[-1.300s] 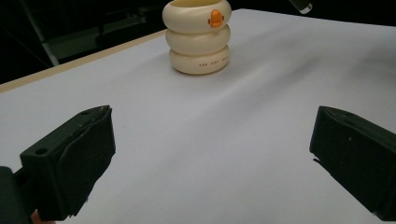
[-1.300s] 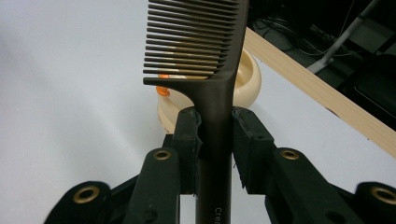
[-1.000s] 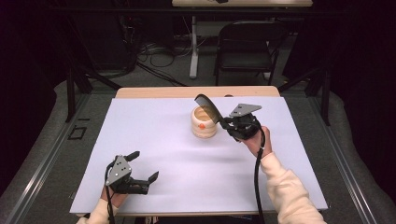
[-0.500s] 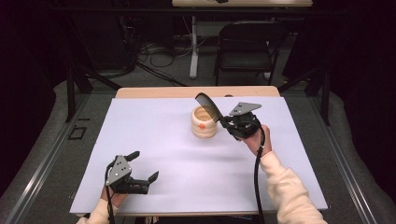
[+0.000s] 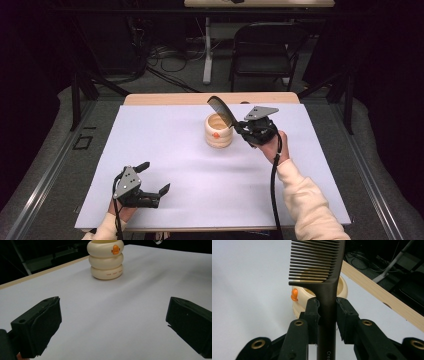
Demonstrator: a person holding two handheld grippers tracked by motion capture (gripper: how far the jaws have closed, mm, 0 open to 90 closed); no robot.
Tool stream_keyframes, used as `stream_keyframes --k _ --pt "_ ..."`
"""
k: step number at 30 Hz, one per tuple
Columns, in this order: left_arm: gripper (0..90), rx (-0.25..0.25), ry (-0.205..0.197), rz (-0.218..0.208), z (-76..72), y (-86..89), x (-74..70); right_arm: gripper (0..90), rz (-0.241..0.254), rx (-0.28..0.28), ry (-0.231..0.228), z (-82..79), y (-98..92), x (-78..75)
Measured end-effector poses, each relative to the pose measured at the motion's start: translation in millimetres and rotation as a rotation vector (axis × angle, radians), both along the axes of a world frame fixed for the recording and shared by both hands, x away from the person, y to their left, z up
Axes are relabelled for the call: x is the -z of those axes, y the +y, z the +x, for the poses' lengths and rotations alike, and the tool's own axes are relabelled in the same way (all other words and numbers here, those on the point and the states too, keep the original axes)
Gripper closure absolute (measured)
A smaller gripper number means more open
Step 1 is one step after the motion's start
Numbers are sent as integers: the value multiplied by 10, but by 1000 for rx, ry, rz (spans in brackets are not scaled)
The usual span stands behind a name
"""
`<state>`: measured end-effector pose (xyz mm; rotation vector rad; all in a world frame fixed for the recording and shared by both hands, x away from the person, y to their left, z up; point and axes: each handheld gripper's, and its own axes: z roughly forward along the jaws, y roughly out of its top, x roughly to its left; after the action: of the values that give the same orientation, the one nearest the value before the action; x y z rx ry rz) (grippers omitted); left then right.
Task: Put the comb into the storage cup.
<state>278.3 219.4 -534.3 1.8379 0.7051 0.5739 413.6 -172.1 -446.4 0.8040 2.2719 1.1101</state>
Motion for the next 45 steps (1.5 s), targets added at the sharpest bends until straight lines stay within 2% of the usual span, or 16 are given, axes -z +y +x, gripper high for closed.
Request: stream_keyframes --k 45 --pt "1 3 -1 0 4 -4 0 722 45 -10 -4 170 143 -138"
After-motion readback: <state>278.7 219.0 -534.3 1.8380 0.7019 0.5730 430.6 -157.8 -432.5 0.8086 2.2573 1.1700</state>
